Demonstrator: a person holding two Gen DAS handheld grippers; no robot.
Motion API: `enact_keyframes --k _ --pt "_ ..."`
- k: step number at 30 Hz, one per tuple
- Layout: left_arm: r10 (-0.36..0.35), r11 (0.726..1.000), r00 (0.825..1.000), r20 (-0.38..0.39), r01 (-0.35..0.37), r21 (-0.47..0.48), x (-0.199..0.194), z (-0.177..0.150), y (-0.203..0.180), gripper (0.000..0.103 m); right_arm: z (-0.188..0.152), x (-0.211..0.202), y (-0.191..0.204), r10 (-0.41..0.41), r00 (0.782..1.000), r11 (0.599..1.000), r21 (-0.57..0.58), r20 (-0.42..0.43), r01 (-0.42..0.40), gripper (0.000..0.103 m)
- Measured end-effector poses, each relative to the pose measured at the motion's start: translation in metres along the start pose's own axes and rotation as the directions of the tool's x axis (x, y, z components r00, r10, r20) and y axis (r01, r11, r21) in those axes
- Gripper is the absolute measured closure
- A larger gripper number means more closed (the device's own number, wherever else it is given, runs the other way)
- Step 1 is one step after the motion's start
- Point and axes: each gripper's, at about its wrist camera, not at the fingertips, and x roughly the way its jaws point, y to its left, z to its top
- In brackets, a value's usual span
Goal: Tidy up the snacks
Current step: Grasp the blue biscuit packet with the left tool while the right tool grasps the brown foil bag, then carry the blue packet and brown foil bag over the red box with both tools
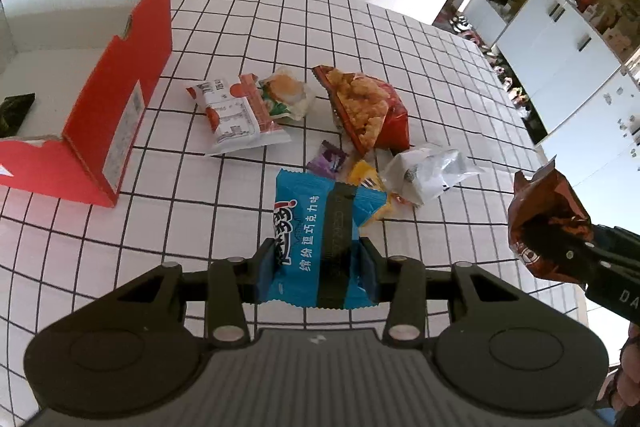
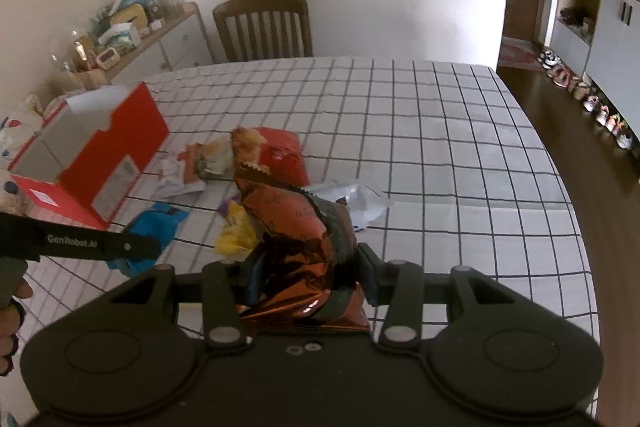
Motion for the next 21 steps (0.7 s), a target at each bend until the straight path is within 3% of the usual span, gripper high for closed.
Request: enact_keyframes --k 11,21 --pt "-0.026 1.000 0.997 0.066 0.026 0.000 -0.050 0.010 0.014 0.061 0.011 -0.031 0.030 0.033 0.998 0.999 -0.010 0.046 -0.033 0.059" --pt "-0.041 0.999 0.989 0.141 0.040 0.013 -0.091 0.028 0.047 0.061 0.033 -0.033 0.086 0.079 0.993 0.995 -0.062 0.085 -0.073 0.059"
